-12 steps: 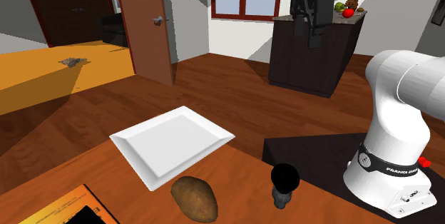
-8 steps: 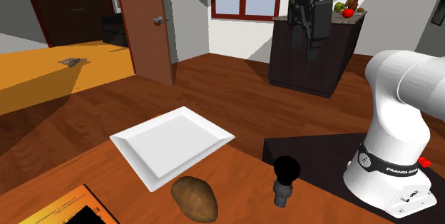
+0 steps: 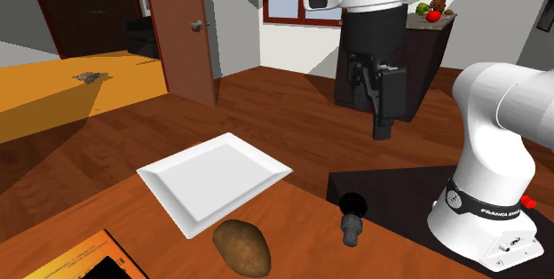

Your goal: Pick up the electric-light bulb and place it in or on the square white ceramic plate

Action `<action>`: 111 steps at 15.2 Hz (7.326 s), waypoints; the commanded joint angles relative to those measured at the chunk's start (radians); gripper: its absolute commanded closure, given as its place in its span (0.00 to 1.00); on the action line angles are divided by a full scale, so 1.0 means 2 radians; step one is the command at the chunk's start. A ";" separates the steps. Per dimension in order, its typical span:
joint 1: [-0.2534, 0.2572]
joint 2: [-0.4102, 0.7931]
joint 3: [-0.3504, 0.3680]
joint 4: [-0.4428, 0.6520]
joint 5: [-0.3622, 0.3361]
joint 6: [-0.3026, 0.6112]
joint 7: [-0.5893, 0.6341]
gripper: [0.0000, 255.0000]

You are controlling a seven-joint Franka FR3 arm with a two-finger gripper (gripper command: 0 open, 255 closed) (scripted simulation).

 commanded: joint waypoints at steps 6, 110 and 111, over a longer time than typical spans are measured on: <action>0.031 0.089 0.036 -0.018 0.045 0.106 0.030 0.00; -0.004 0.472 -0.124 0.334 -0.034 0.157 -0.519 1.00; -0.004 0.474 -0.124 0.331 -0.033 0.163 -0.518 1.00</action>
